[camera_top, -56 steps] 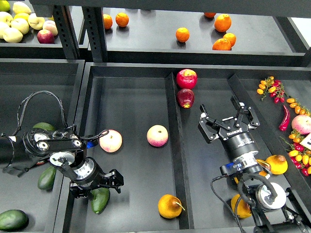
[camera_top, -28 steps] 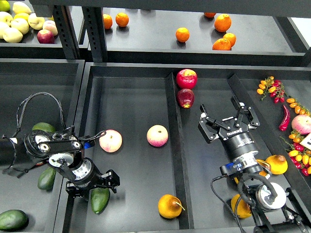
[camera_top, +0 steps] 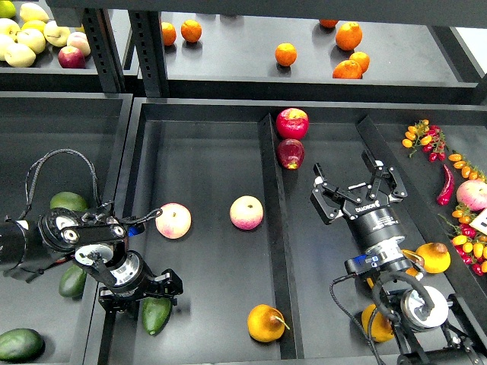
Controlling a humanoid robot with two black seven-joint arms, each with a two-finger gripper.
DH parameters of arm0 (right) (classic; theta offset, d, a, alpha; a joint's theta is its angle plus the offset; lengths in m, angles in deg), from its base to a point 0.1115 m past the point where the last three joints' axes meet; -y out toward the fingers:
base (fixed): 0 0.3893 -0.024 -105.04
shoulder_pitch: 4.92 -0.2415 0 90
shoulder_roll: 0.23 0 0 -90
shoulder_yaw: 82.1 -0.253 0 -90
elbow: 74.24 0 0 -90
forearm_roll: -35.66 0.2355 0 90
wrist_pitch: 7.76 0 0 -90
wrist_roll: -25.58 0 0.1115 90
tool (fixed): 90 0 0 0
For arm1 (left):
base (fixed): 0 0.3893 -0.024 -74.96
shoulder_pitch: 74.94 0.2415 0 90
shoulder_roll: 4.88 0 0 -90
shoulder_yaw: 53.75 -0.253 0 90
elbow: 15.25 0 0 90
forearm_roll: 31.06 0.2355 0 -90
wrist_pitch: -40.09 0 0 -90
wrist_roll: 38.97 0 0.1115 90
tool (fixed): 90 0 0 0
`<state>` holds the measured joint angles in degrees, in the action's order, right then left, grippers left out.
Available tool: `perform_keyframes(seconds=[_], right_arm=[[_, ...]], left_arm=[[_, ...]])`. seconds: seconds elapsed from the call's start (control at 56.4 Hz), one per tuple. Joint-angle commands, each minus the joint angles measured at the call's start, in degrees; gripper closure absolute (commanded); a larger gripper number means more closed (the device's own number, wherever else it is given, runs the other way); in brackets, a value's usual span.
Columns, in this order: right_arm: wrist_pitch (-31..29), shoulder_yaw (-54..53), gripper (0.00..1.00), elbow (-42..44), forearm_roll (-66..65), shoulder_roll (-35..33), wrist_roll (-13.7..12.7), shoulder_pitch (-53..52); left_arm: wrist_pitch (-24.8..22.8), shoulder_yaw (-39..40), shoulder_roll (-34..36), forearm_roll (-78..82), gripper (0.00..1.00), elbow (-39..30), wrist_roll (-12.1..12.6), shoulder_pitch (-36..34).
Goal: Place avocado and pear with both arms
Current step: 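Lower the left gripper and close it around the avocado, then carry the avocado with the left gripper into the avocado compartment, release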
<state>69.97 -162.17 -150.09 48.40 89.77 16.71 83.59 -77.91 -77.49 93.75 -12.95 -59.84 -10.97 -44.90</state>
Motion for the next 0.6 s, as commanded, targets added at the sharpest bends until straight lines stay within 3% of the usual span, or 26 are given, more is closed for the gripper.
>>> perform_keyframes(seconds=[0.0,0.372,0.585], right_arm=[[0.0,0.0,0.0,0.0,0.0,0.0,0.0,-0.1],[0.0,0.0,0.0,0.0,0.0,0.0,0.1,0.0],[0.0,0.0,0.0,0.0,0.0,0.0,0.1,0.0]], left_arm=[[0.0,0.0,-0.1,0.0,0.03,0.2,0.0,0.0],[0.0,0.0,-0.2,-0.8,0.19,0.3,0.0,-0.1],[0.0,0.0,-0.1,-2.9,0.35,0.9,0.0,-0.1]])
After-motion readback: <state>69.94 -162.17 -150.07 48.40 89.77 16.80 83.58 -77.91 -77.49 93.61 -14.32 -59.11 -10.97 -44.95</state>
